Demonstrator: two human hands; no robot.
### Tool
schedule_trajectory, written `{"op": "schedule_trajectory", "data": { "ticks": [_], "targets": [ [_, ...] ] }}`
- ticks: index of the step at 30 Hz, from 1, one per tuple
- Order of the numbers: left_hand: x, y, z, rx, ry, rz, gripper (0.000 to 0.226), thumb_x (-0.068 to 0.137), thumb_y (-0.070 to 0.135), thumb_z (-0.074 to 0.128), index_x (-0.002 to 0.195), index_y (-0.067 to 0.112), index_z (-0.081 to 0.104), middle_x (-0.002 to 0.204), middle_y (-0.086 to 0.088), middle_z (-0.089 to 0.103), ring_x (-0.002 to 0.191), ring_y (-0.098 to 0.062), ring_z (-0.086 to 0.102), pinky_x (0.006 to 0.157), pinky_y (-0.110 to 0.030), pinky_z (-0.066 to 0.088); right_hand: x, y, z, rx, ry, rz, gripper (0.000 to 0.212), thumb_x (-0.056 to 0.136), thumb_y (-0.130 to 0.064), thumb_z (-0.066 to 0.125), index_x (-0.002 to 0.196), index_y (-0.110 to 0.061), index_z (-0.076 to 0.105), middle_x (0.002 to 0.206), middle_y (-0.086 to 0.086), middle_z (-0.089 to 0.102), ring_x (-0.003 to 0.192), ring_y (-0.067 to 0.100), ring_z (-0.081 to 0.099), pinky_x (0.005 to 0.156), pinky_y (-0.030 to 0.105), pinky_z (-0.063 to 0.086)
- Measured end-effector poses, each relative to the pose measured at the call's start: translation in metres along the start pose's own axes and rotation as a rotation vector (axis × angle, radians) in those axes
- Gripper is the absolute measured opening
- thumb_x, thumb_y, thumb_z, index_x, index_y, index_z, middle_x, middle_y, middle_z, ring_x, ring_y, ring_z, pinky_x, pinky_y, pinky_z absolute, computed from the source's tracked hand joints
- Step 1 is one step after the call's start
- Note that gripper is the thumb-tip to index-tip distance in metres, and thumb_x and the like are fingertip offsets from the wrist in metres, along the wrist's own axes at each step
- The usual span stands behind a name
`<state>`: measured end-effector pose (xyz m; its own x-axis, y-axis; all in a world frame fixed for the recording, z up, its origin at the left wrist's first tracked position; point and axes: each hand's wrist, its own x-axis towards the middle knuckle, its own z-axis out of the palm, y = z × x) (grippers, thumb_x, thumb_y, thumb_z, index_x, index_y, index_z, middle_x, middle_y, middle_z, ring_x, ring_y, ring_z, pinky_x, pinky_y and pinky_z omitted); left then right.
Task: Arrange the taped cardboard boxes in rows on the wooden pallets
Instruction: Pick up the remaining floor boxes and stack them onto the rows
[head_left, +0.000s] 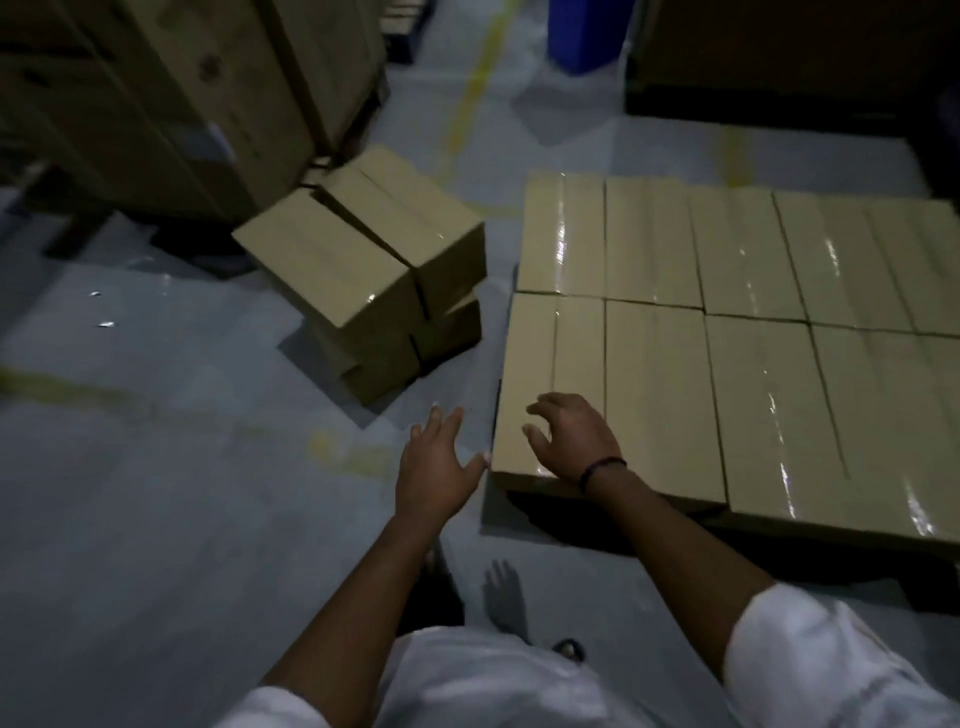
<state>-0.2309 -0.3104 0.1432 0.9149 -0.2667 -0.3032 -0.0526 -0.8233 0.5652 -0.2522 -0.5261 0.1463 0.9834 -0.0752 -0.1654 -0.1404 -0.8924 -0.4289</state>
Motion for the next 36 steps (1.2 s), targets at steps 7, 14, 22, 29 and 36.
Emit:
{"op": "schedule_trajectory", "data": {
  "ticks": [7, 14, 22, 29, 36],
  "targets": [
    [0.039, -0.057, -0.085, -0.078, 0.125, -0.045, 0.078, 0.094, 0.050, 0.069, 0.160, 0.030, 0.033, 0.170, -0.002, 0.017, 0.156, -0.033, 0.016, 0.118, -0.050, 0.033, 0.074, -0.090, -0.006, 0.005, 0.027, -0.102, 0.035, 0.097, -0.035, 0.062, 0.126, -0.018, 0.069, 0.130, 0.004, 0.066, 0.118, 0.025, 0.057, 0.098, 0.037, 0.048],
    [0.092, -0.140, -0.161, -0.065, 0.159, -0.051, 0.078, 0.092, 0.050, 0.071, 0.159, 0.028, 0.036, 0.168, -0.007, 0.025, 0.153, -0.033, 0.026, 0.115, -0.052, 0.038, 0.154, -0.180, 0.013, 0.000, 0.004, -0.119, 0.035, 0.097, -0.038, 0.061, 0.126, -0.018, 0.068, 0.125, 0.004, 0.066, 0.116, 0.024, 0.058, 0.097, 0.041, 0.050],
    [0.121, -0.193, -0.211, -0.117, 0.179, -0.106, 0.077, 0.092, 0.044, 0.073, 0.158, 0.026, 0.037, 0.168, -0.007, 0.026, 0.151, -0.032, 0.030, 0.113, -0.049, 0.040, 0.220, -0.238, 0.037, -0.039, -0.033, -0.130, 0.030, 0.095, -0.042, 0.059, 0.112, -0.019, 0.069, 0.115, 0.002, 0.066, 0.107, 0.023, 0.060, 0.089, 0.043, 0.054],
    [0.162, -0.207, -0.218, -0.121, 0.126, -0.122, 0.079, 0.092, 0.048, 0.072, 0.159, 0.028, 0.035, 0.168, -0.006, 0.025, 0.151, -0.034, 0.030, 0.112, -0.054, 0.041, 0.271, -0.250, 0.046, -0.075, -0.055, -0.144, 0.024, 0.095, -0.041, 0.060, 0.107, -0.022, 0.068, 0.104, -0.001, 0.063, 0.097, 0.020, 0.058, 0.083, 0.042, 0.056],
    [0.232, -0.205, -0.228, -0.089, 0.078, -0.122, 0.079, 0.092, 0.052, 0.069, 0.159, 0.029, 0.033, 0.168, -0.005, 0.025, 0.152, -0.033, 0.030, 0.112, -0.054, 0.041, 0.340, -0.241, 0.047, -0.056, -0.111, -0.123, 0.031, 0.096, -0.037, 0.061, 0.121, -0.019, 0.066, 0.116, 0.003, 0.065, 0.106, 0.021, 0.059, 0.090, 0.040, 0.055]
  ]
}}
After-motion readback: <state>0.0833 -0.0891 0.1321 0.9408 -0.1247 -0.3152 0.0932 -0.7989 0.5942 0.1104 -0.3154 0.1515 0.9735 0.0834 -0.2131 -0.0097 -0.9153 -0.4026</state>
